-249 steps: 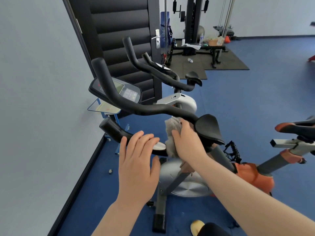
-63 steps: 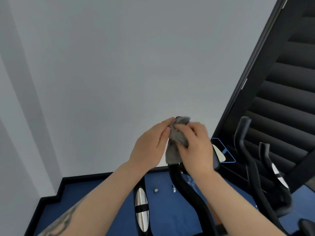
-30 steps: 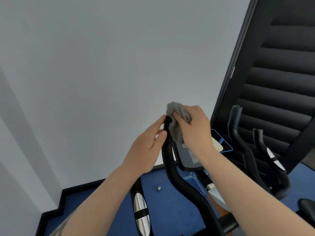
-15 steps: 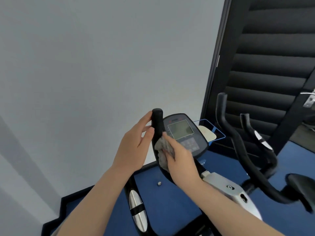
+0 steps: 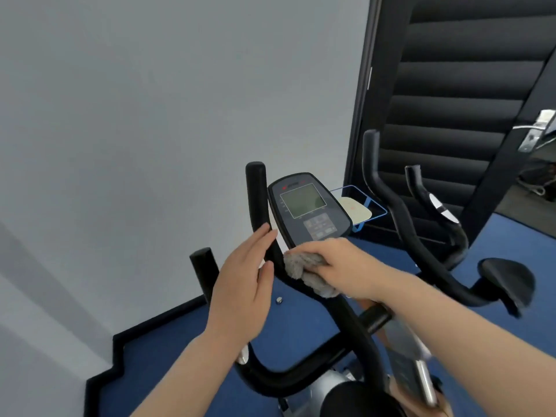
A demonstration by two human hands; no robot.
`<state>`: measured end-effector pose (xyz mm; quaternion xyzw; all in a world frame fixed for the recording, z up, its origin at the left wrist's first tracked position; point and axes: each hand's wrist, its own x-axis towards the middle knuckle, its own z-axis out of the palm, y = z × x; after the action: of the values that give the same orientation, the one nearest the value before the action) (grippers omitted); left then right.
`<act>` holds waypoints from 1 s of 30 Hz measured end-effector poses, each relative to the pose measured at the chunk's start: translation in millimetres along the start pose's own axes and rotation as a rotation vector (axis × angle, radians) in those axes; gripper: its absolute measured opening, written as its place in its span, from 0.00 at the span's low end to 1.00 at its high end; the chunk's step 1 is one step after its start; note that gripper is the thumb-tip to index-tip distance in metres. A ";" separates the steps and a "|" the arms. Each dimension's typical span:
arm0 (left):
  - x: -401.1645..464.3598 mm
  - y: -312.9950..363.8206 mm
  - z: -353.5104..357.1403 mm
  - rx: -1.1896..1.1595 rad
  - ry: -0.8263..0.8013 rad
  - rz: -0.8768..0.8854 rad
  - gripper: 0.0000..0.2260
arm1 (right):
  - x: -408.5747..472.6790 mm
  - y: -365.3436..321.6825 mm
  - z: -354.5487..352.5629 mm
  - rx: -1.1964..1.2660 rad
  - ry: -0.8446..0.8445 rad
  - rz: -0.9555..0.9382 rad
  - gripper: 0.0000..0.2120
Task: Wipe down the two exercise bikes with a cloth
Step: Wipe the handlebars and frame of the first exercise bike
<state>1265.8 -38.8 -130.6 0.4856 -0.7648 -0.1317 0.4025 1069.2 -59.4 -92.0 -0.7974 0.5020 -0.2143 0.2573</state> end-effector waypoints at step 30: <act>-7.1 -0.9 6.3 0.136 0.084 -0.043 0.17 | -48.3 22.0 23.7 0.013 0.228 0.049 0.16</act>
<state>1263.1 -34.4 -138.6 0.5330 -0.7439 -0.0676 0.3974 1048.7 -18.8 -128.2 -0.7538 0.5459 -0.3003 0.2089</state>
